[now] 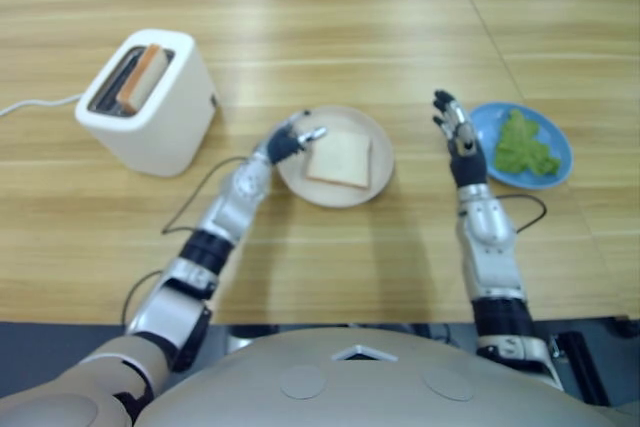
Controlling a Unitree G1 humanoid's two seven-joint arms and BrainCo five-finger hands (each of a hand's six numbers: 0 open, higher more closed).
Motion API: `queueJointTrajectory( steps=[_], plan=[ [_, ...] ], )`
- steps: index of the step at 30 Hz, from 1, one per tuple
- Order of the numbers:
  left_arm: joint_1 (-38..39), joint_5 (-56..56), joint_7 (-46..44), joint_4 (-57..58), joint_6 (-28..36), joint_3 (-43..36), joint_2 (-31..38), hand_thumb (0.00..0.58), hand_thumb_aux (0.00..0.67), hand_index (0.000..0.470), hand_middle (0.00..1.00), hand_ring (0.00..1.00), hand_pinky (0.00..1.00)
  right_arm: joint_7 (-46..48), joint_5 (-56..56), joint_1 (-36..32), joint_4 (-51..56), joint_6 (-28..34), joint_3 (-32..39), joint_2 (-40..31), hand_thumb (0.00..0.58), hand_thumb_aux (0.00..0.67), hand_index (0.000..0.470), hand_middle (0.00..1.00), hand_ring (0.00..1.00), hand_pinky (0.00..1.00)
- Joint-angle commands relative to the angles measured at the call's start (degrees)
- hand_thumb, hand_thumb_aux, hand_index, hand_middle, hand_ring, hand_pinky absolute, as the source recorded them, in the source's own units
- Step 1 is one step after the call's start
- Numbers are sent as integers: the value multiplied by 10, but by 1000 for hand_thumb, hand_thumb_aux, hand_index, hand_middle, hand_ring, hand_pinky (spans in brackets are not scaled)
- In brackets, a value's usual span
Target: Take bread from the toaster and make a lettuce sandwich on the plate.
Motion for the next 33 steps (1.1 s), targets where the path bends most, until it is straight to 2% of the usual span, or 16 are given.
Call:
queueJointTrajectory(
  steps=[1, 6, 8, 10, 13, 16, 20, 23, 28, 33],
  plan=[
    [26, 107, 23, -168, 58, 22, 41, 0, 0, 0, 0, 0, 0, 6, -26, 8, -48, 13, 1, -22, 0, 0, 0, 0, 0, 0],
    [53, 170, 45, -326, 62, 65, 62, 0, 0, 0, 0, 0, 0, 2, -81, 11, -83, 3, -15, -77, 0, 0, 0, 0, 0, 0],
    [66, 153, 55, -349, 42, 78, 55, 0, 0, 0, 0, 0, 0, -35, -154, -5, -57, -3, -42, -133, 0, 0, 0, 0, 0, 0],
    [80, 101, 56, -329, 19, 86, 36, 0, 0, 0, 0, 0, 0, -110, -285, -24, -5, 8, -49, -218, 0, 0, 0, 0, 0, 0],
    [98, 21, 54, -264, -7, 106, 2, 0, 0, 0, 0, 0, 0, -204, -460, -73, 129, 58, 21, -345, 0, 0, 0, 0, 0, 0],
    [106, -16, 56, -206, -25, 115, -14, 0, 0, 0, 0, 0, 0, -262, -567, -139, 293, 90, 115, -412, 0, 0, 0, 0, 0, 0],
    [110, -30, 61, -161, -43, 110, -19, 0, 0, 0, 0, 0, 0, -327, -624, -225, 495, 96, 212, -433, 0, 0, 0, 0, 0, 0],
    [109, -32, 62, -145, -49, 106, -22, 0, 0, 0, 0, 0, 0, -357, -643, -266, 591, 99, 267, -428, 0, 0, 0, 0, 0, 0],
    [105, -30, 64, -130, -52, 100, -25, 0, 0, 0, 0, 0, 0, -378, -652, -310, 672, 105, 344, -393, 0, 0, 0, 0, 0, 0],
    [105, -25, 63, -129, -48, 94, -24, 0, 0, 0, 0, 0, 0, -375, -637, -331, 699, 110, 378, -375, 0, 0, 0, 0, 0, 0]
  ],
)
